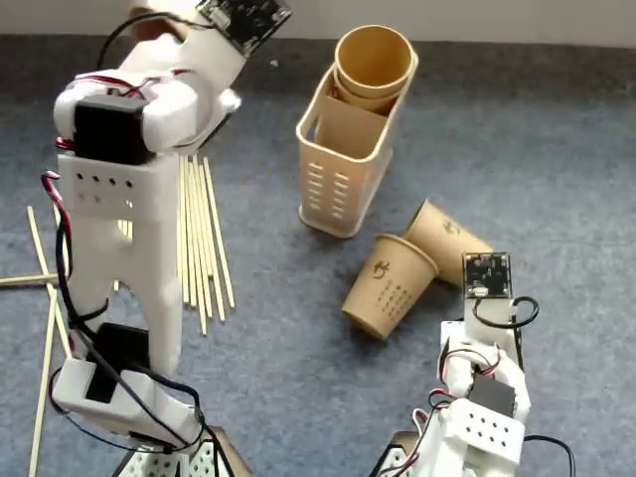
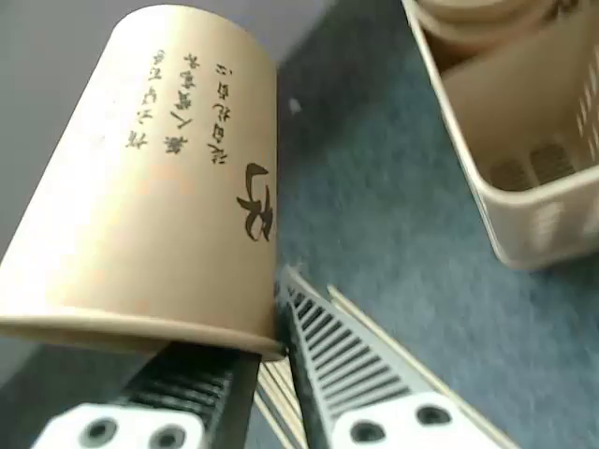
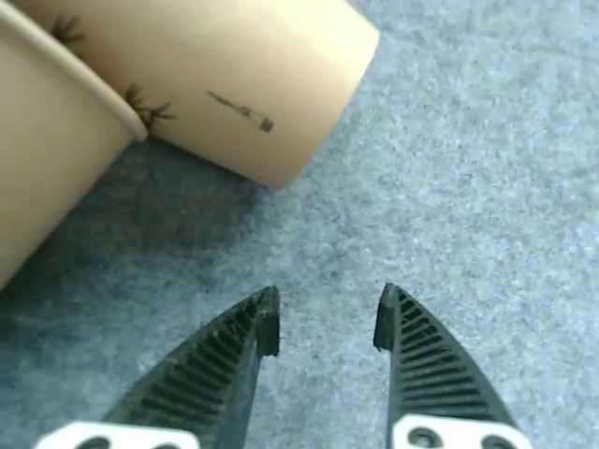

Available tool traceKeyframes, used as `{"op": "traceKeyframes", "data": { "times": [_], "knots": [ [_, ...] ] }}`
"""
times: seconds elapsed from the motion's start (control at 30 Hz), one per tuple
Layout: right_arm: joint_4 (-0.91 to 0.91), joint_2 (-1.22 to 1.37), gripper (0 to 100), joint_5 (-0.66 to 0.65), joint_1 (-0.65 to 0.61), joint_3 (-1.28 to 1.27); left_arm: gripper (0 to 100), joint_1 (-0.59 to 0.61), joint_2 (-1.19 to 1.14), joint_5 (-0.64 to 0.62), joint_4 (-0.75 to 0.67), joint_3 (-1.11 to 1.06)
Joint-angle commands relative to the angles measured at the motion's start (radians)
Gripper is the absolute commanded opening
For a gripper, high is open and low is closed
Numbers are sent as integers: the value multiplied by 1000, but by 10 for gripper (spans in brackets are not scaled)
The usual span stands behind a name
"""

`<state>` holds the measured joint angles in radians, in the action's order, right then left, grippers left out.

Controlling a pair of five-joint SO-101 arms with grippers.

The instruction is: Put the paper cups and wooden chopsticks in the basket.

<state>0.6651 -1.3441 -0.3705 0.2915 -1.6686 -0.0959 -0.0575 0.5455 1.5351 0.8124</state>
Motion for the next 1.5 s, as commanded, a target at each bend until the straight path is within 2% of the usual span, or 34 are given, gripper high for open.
{"op": "traceKeyframes", "data": {
  "times": [0.0,0.1,0.2,0.5,0.63,0.7,0.87,1.03,1.13,1.3,1.47],
  "knots": [
    [4,-12,177,-9,-5,-50,4,-119,-15,29,-296,33],
    [4,-12,177,-9,-5,-50,4,-188,-111,155,-489,2],
    [4,-12,177,-9,-5,-50,4,-231,-200,183,-569,4],
    [4,-12,177,-9,-5,-50,5,-268,-272,186,-514,19],
    [4,-12,177,-9,-5,-50,5,-271,-275,206,-414,19],
    [4,-12,177,-9,-5,-50,5,-265,-274,311,-354,19],
    [4,-12,177,-11,-5,-50,5,-269,-259,626,-94,68],
    [4,-12,177,-11,-5,-50,5,-243,-255,861,-63,143],
    [4,-12,177,-11,-5,-50,5,-200,-257,974,-157,147],
    [4,-12,177,-11,-7,-50,5,-131,-257,1053,-408,145],
    [4,-12,177,-11,-7,-50,5,-97,-286,1263,-574,143]
  ]
}}
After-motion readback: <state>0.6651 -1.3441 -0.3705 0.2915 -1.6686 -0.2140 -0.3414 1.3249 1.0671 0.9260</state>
